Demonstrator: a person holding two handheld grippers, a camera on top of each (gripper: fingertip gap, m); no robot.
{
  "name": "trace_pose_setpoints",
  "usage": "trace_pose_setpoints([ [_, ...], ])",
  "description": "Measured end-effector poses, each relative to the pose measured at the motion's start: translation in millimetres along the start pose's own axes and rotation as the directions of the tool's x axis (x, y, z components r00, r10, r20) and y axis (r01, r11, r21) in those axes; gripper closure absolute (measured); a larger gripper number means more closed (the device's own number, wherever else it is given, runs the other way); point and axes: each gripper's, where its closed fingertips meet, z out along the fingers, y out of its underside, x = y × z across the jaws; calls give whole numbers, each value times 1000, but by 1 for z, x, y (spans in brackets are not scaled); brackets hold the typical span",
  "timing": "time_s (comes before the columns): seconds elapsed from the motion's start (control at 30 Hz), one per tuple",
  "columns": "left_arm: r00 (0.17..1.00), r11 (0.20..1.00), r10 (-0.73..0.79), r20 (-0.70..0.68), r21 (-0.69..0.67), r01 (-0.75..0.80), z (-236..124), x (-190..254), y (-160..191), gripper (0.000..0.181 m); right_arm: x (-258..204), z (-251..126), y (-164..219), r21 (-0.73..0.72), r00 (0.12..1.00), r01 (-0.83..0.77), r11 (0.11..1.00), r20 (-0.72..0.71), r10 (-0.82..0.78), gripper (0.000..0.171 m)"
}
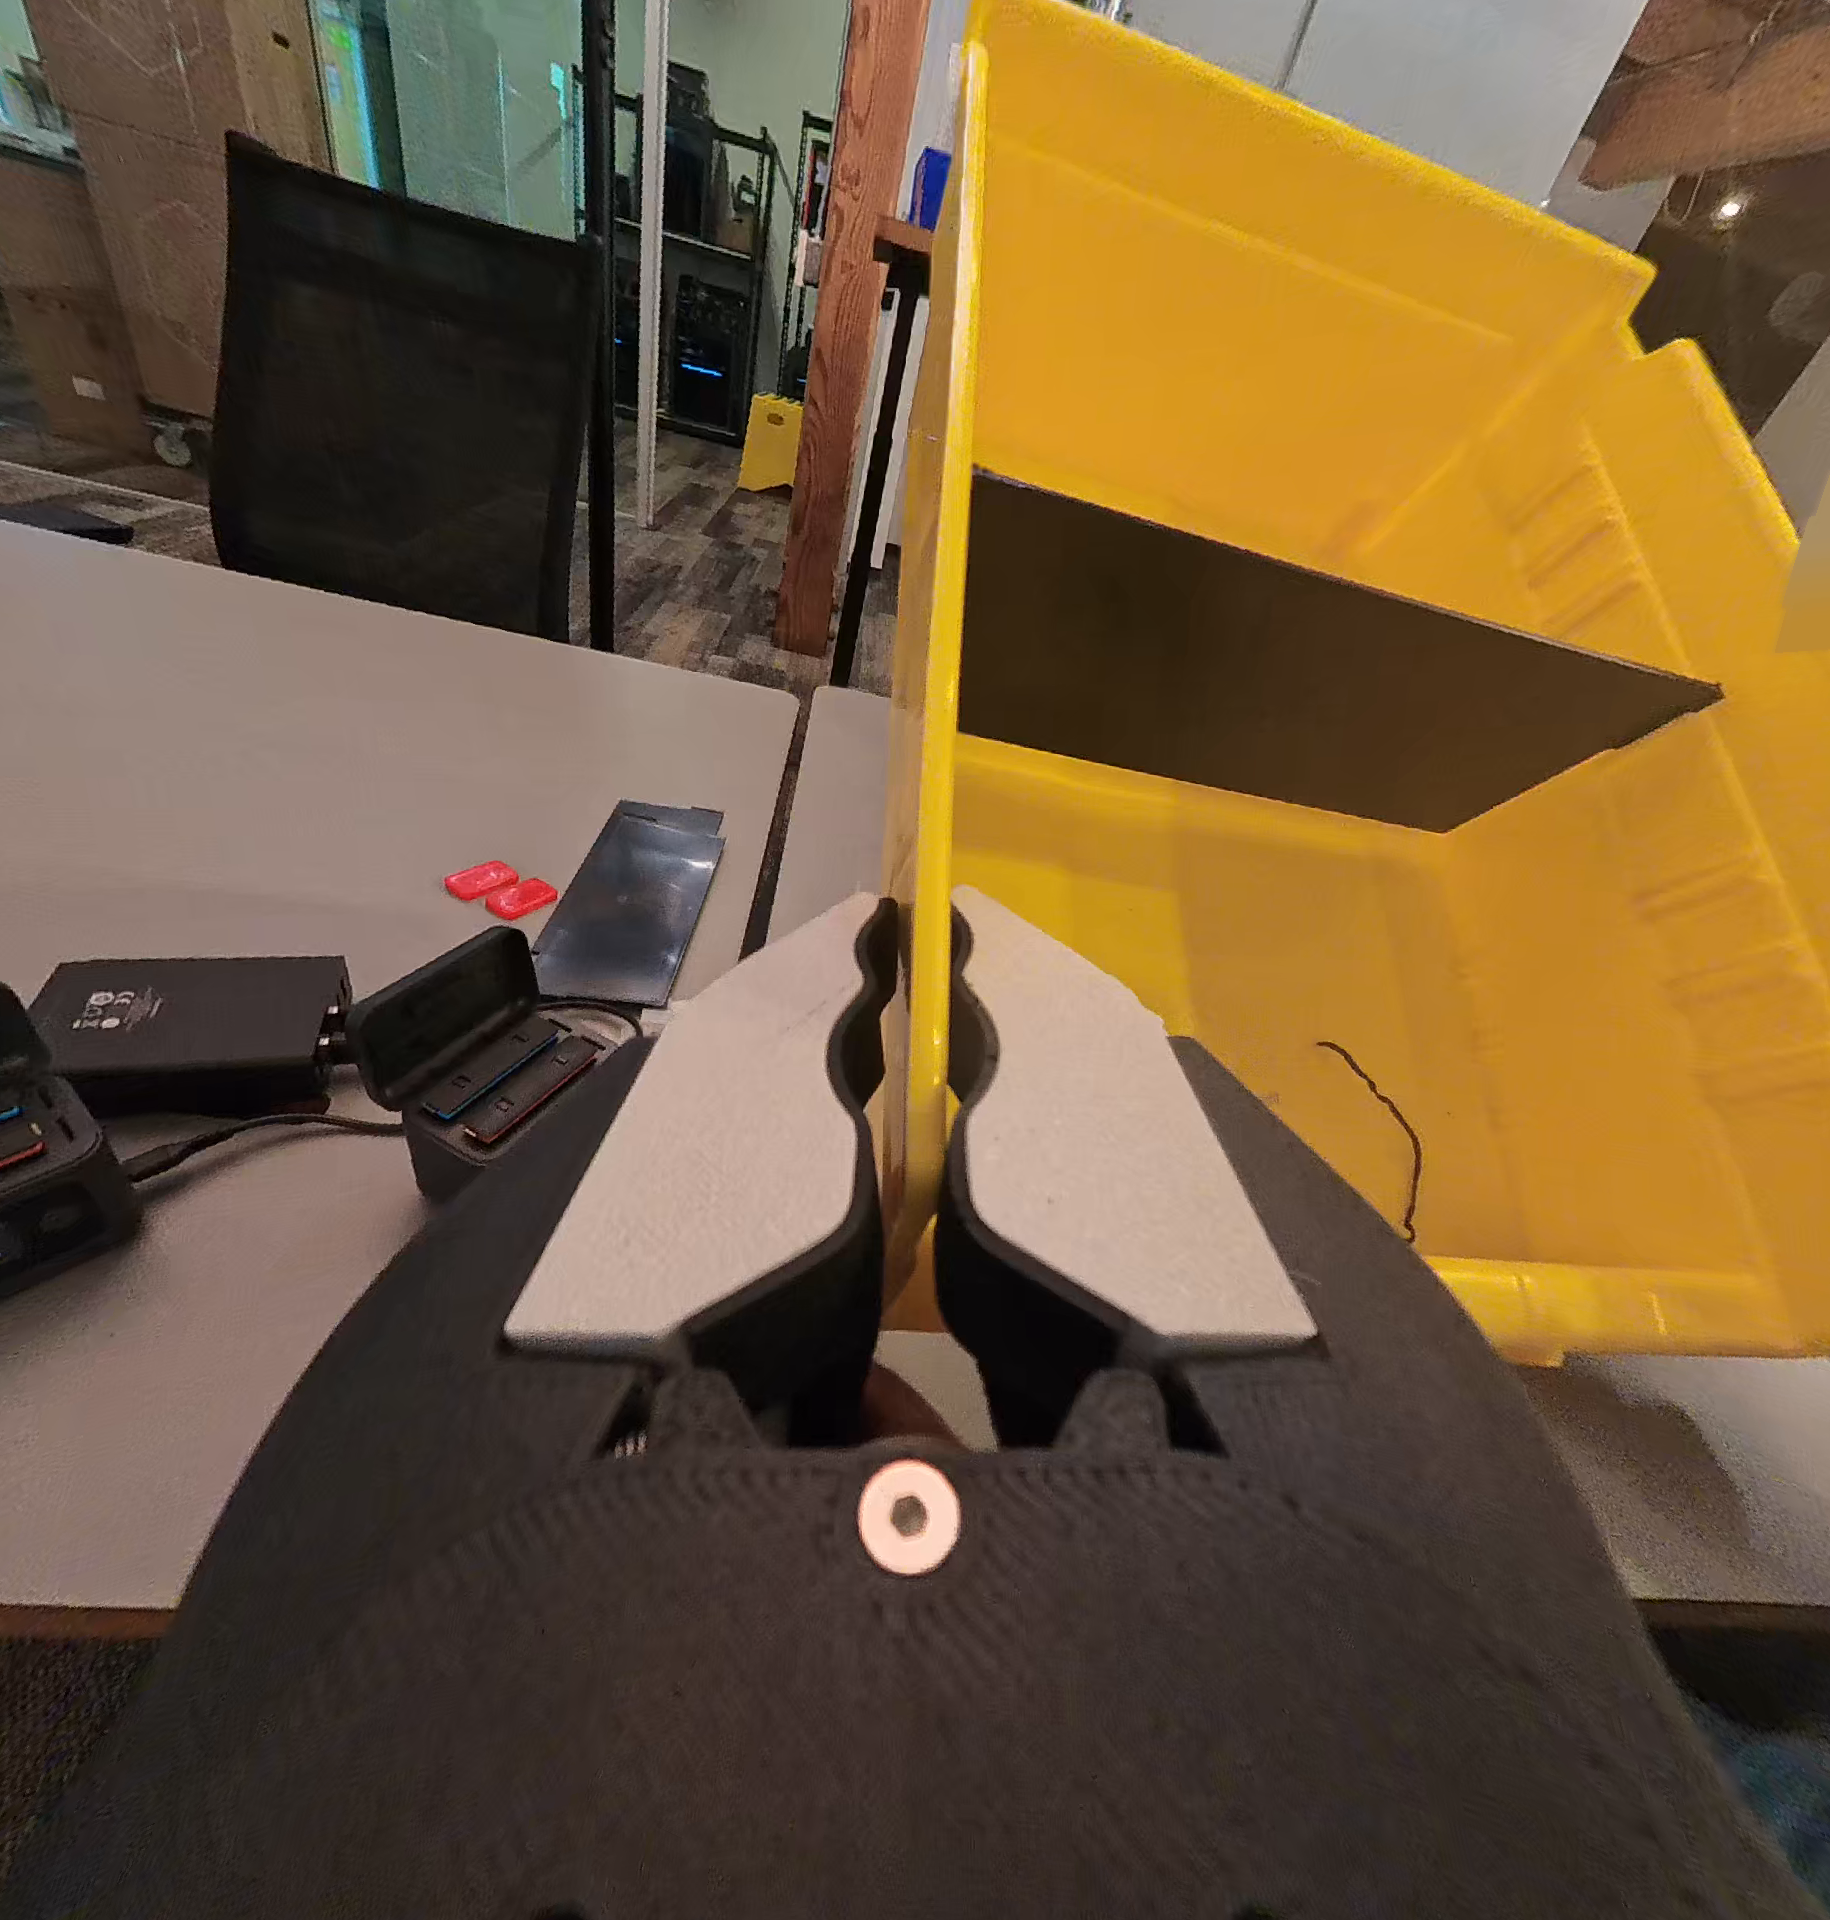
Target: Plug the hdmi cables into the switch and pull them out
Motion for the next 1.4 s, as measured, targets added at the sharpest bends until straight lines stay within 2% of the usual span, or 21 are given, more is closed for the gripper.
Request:
trace_pose_setpoints([
  [0.1, 1000, 1000, 6, -11, 16, -6, -1, 7, -6, 176, -31, 28, -24, 0, 997, 27, 1000, 73, -27, 61],
  [0.17, 1000, 1000, 7, -16, 24, -7, -1, 12, -10, 176, -63, 41, -36, 15, 981, 25, 1000, 191, -27, 45],
  [0.3, 1000, 1000, 2, -27, 22, -2, -3, 27, -15, 176, -92, 30, -53, 85, 936, -72, 994, 349, 38, 43],
  [0.43, 999, 999, 32, -43, 1, -32, 2, 56, -14, 176, -76, -31, -63, 204, 924, -90, 975, 383, 5, 44],
  [0.6, 990, 996, 62, -124, -60, -70, 35, 126, 7, 176, -43, -144, -59, 385, 927, -92, 918, 369, -62, 52],
  [0.73, 970, 988, 62, -236, -123, -93, 72, 206, 39, 176, -26, -214, -28, 475, 950, -128, 871, 312, -31, 49],
  [0.83, 943, 975, 105, -316, -155, -160, 97, 272, 65, 176, -14, -238, 6, 483, 966, -168, 860, 255, 46, 46],
  [0.97, 901, 948, 94, -424, -239, -211, 122, 353, 116, 176, 0, -245, 48, 461, 969, -223, 859, 204, 142, 42],
  [1.03, 890, 934, 104, -444, -263, -240, 131, 385, 141, 176, 21, -241, 72, 424, 970, -242, 873, 114, 213, 25],
  [1.1, 883, 926, 82, -461, -293, -239, 138, 410, 161, 176, 46, -239, 96, 393, 965, -246, 886, 10, 264, 31],
  [1.2, 878, 917, 39, -477, -333, -222, 144, 441, 185, 174, 80, -247, 119, 372, 934, -305, 877, -62, 352, 39],
  [1.4, 817, 868, -39, -576, -425, -258, 130, 499, 226, 153, 140, -247, 170, 202, 886, -342, 918, -256, 386, 45],
])
